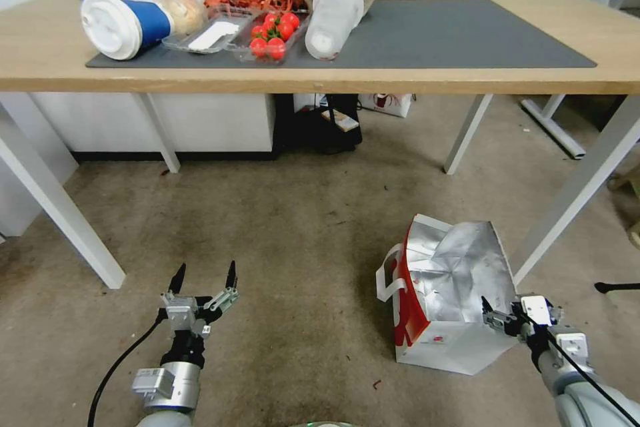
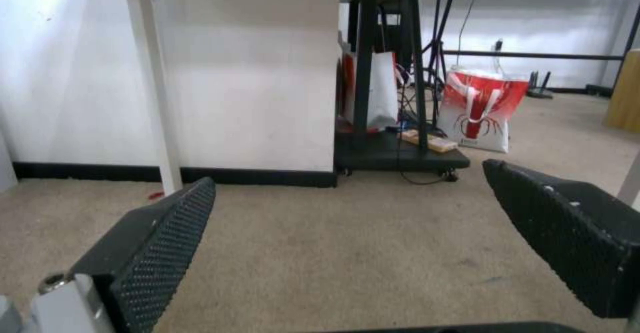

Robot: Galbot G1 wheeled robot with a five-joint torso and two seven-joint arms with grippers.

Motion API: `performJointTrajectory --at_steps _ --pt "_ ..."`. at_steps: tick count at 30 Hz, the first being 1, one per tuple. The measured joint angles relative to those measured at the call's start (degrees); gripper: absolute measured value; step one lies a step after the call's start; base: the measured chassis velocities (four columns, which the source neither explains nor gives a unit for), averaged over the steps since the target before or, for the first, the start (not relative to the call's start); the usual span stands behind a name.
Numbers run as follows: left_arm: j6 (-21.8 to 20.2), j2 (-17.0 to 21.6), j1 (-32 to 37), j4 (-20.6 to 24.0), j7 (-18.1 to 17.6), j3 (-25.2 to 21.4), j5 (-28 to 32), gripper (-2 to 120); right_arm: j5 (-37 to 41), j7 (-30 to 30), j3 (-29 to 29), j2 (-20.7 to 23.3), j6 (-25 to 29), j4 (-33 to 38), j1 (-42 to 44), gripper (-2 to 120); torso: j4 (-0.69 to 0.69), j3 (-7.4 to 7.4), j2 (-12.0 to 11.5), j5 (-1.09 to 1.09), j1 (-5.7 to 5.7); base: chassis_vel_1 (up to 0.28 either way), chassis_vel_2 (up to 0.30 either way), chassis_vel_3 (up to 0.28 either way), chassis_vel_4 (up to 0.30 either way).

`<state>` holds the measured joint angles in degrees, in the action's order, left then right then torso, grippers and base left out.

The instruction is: Pick up the food delivery bag from the floor and place it on the table.

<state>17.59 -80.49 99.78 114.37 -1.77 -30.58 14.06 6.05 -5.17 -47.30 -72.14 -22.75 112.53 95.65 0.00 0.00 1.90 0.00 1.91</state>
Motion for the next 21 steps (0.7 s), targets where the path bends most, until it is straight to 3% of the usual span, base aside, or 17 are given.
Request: performJointTrajectory --at_steps 6,16,21 --pt "0.1 0.2 0.1 0.0 -0.1 -0.4 0.1 100 0.5 0.1 0.1 0.2 -2.2 0.0 -0.2 99 0.0 0.01 0.0 0.0 0.0 0.0 0.0 0.0 0.0" --pt "0.9 0.4 0.4 0.2 -0.2 -0.8 0.1 100 2.6 1.2 0.4 0.8 -5.3 0.3 -0.8 74 0.0 0.0 0.0 0.0 0.0 0.0 0.0 0.0 0.0" --pt "1.6 0.4 0.7 0.3 -0.2 -1.0 0.2 100 3.0 1.5 0.4 0.7 -6.0 0.5 -0.3 52 0.0 0.0 0.0 0.0 0.01 0.0 0.0 0.0 0.0"
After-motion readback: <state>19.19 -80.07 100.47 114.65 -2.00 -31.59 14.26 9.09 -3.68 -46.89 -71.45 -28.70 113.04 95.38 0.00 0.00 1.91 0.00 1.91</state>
